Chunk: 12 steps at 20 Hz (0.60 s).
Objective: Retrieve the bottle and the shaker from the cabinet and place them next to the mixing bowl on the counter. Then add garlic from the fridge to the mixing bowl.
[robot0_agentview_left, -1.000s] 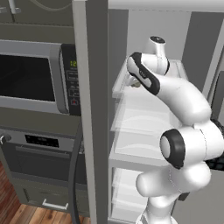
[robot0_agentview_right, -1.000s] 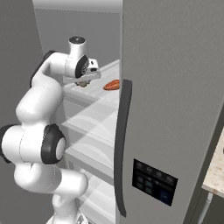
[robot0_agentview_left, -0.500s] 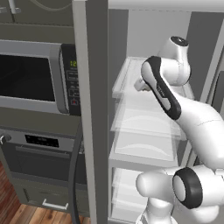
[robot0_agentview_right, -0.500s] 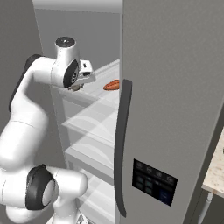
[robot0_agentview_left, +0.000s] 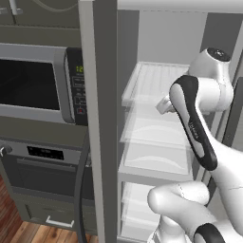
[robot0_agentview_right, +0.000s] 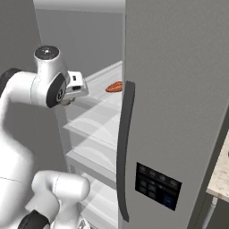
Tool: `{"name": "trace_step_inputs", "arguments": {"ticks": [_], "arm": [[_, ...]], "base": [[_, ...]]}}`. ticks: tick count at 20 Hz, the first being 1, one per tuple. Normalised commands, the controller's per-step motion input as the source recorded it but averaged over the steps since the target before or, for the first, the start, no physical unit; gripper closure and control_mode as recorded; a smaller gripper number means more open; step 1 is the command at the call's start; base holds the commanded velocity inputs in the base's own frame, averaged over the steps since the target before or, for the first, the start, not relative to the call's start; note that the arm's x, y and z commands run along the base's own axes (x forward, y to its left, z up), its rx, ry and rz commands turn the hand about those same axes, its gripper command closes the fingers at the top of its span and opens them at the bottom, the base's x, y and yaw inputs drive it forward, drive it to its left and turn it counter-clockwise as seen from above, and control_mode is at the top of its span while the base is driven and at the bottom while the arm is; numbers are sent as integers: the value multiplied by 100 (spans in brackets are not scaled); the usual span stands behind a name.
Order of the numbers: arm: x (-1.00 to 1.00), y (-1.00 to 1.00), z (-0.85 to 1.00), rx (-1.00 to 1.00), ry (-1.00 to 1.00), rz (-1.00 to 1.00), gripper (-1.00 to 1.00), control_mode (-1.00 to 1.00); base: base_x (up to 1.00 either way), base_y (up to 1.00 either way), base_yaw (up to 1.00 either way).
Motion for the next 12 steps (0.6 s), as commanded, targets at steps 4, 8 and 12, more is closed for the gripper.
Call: {"name": "trace_step_inputs", "arguments": {"ticks": [4, 8, 12], "arm": [[-91, -8, 1, 2, 0, -13, 100, -100], [-93, -6, 4, 5, 0, -11, 100, -100], [-65, 0, 0, 3, -1, -4, 100, -100]], "base": [[0, 0, 0], [0, 0, 0], [0, 0, 0]]}}
